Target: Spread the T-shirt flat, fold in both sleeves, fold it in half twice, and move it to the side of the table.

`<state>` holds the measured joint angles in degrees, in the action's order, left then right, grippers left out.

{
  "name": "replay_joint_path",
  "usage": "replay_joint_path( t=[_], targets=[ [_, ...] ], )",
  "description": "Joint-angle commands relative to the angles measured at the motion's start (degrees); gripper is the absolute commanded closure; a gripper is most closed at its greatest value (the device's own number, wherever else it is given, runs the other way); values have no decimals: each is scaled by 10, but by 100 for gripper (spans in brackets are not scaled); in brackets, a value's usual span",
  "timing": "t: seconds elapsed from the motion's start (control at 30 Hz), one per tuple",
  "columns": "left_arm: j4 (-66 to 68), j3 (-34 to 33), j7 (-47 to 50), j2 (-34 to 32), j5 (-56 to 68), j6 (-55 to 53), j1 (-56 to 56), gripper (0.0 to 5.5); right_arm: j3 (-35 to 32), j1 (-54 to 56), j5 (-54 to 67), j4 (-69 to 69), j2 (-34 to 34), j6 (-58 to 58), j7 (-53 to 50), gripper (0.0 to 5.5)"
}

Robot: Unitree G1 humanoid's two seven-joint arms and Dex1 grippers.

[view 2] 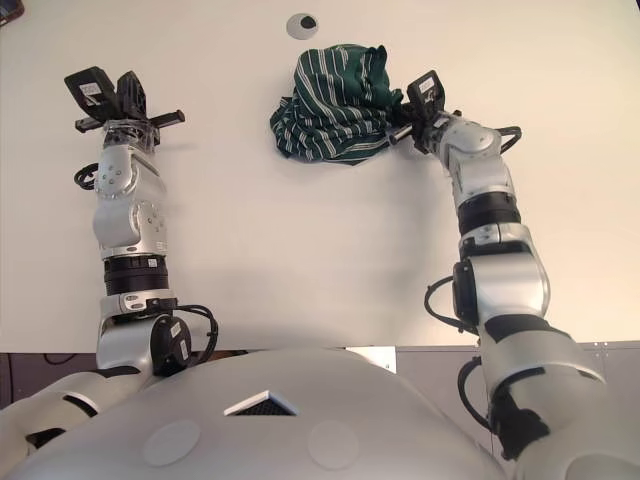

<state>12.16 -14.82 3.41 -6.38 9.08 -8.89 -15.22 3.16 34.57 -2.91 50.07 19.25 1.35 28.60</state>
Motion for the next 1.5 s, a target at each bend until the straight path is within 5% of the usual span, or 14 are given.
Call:
replay_joint_path(
  t=[0.03, 0.33, 0.47, 0.63, 0.8, 1.03, 1.3, 1.5],
  targets=[
    [1, 0, -2, -11, -5, 8, -6, 550, -26, 96, 7, -83, 38, 98, -9, 548],
    [50, 28, -81, -76, -24, 42, -98, 550, -20, 226, 56, -195, 56, 152, 124, 548],
    [62, 20, -107, -104, -16, 49, -119, 550, -28, 241, 201, -346, 52, 10, 239, 548],
    [56, 12, -157, -155, -12, 41, -138, 550, -41, 188, 398, -527, 170, -241, 415, 548],
    [32, 44, -264, -177, 22, 10, -121, 550, 67, 28, 271, -475, 348, -196, 606, 548],
    [-65, 256, -574, -222, 64, -130, -60, 509, 141, 11, 95, -319, 310, -74, 556, 550],
    [-55, 305, -648, -218, 66, -177, -83, 399, 140, -20, 82, -328, 295, -65, 546, 550],
    [21, 354, -623, -181, -8, -108, -116, 399, 144, -24, 79, -340, 284, -68, 548, 550]
  ],
)
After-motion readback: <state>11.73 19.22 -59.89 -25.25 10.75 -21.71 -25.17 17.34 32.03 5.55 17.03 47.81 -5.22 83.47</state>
